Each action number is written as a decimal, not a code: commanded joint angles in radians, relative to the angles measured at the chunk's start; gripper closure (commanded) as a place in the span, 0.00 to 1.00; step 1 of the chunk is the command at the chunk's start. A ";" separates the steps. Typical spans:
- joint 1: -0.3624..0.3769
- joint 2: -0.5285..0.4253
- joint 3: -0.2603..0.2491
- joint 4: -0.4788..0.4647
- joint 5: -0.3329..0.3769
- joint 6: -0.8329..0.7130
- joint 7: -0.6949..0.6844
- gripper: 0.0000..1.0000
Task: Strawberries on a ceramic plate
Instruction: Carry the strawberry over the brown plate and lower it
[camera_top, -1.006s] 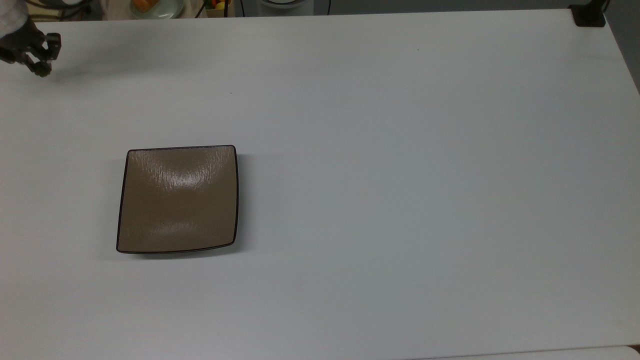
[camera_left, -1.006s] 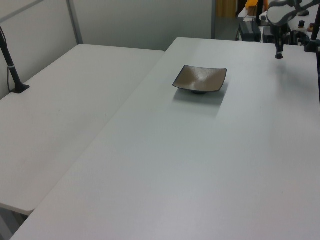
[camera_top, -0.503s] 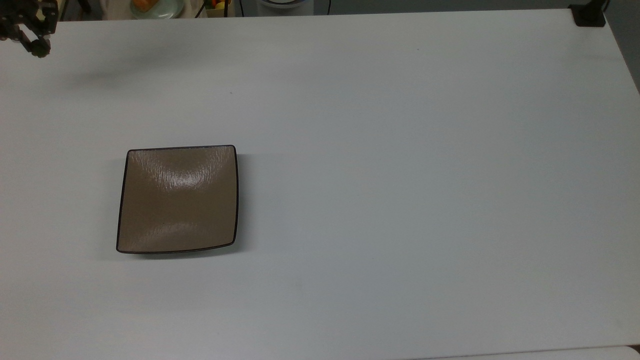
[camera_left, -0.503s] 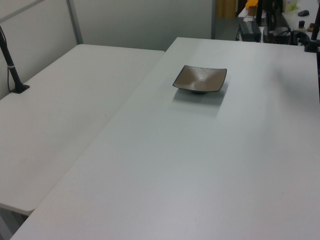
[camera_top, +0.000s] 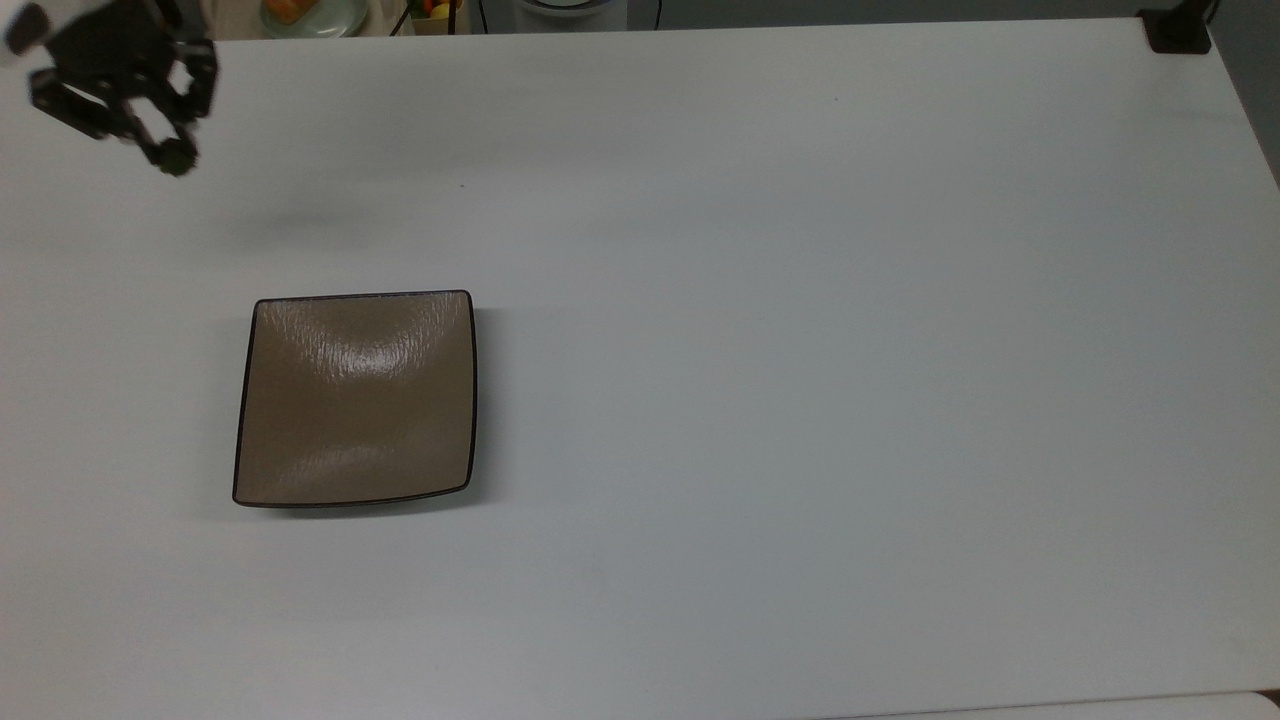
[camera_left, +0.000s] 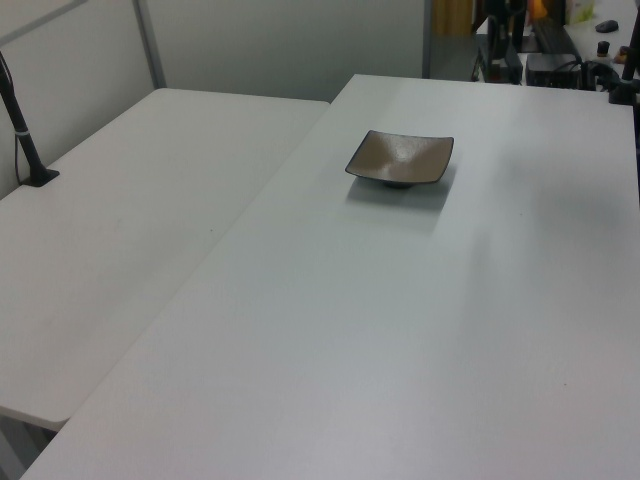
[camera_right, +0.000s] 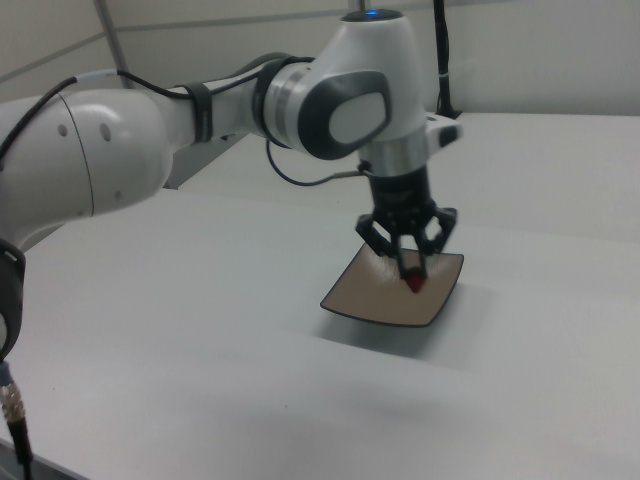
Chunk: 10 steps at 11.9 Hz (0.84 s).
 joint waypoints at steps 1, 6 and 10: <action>0.076 0.032 -0.008 0.004 0.029 0.087 0.129 1.00; 0.149 0.146 -0.008 -0.036 0.075 0.397 0.243 1.00; 0.194 0.224 -0.008 -0.052 0.077 0.498 0.243 1.00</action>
